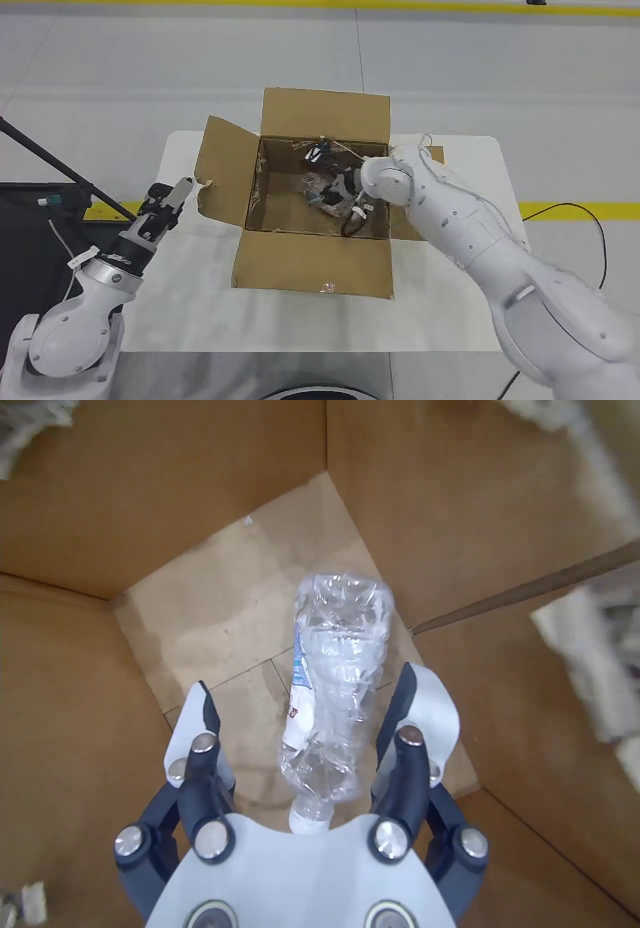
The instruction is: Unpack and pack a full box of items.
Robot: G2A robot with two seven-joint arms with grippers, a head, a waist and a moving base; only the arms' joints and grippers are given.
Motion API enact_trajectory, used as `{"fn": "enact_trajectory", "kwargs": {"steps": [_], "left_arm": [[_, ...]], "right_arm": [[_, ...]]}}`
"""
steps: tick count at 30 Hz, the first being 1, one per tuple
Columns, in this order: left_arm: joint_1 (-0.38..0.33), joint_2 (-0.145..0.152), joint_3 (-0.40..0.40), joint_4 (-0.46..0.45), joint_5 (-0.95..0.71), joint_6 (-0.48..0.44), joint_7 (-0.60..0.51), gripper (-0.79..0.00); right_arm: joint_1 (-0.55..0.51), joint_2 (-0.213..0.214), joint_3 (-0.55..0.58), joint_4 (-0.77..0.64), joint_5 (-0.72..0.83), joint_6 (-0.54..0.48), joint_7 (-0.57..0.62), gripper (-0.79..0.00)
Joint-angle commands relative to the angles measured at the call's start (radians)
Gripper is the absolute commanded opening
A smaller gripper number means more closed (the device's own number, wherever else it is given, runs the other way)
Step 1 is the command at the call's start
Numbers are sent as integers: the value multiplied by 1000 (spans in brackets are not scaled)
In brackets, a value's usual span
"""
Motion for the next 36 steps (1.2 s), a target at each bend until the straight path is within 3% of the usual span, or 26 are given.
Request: {"fn": "enact_trajectory", "kwargs": {"steps": [1, 6, 12, 17, 19, 27, 36], "left_arm": [[-5, 0, 5, 2, 5, 2, -3, 0], [-18, 1, 14, 3, 14, 8, -13, 0], [-34, 3, 19, 0, 25, 18, -28, 0], [-58, 6, 32, -5, 42, 30, -57, 0], [-63, 7, 37, -5, 45, 33, -67, 0], [-63, 7, 37, -5, 45, 33, -67, 0], [-63, 7, 37, -5, 45, 33, -67, 0]], "right_arm": [[-11, 35, 46, -46, 0, -27, 3, -74], [-88, 148, 213, -237, 1, -90, 59, -145], [-308, 295, 516, -573, -3, -93, 183, -154], [-525, 378, 791, -796, -25, -71, 238, -55], [-598, 400, 886, -853, -44, -71, 248, 0], [-831, 454, 1171, -947, -119, -112, 248, 0], [-1016, 480, 1331, -969, -143, -124, 265, 0]]}}
